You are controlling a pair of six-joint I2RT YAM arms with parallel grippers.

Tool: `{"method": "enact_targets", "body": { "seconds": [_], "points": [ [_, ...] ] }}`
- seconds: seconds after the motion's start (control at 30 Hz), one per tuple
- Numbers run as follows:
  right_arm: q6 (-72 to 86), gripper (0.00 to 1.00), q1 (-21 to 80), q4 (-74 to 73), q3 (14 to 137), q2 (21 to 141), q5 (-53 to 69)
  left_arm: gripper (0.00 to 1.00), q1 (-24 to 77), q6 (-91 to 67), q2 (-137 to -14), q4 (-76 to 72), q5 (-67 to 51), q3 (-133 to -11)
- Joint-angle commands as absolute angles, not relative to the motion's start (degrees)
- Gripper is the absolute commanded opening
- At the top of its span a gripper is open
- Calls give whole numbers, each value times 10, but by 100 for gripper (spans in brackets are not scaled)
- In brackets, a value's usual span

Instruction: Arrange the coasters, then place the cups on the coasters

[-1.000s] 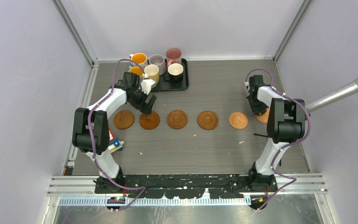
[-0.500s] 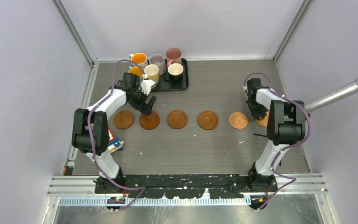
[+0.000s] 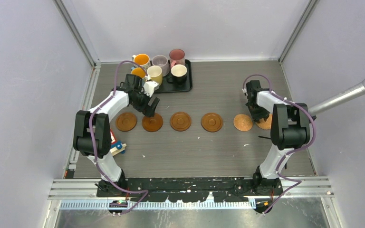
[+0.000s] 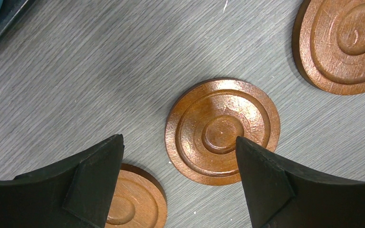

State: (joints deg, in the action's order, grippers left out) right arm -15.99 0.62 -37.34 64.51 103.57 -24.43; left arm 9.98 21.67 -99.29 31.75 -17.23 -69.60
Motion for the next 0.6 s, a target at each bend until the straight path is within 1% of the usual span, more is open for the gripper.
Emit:
{"method": "enact_targets", "body": {
  "seconds": [0.0,0.23,0.4,0.57],
  "points": [
    [-158,37,32,-362,671,1011,-263,89,95,225,-969,303,-189,-705],
    [-200,37,34,-344,670,1001,-290,89,95,230,-966,300,-189,-698],
    [-232,36,31,-331,656,993,-301,89,95,228,-969,295,-191,-695],
    [-231,33,28,-319,674,1022,-290,89,95,226,-972,293,-195,-698]
  ]
}}
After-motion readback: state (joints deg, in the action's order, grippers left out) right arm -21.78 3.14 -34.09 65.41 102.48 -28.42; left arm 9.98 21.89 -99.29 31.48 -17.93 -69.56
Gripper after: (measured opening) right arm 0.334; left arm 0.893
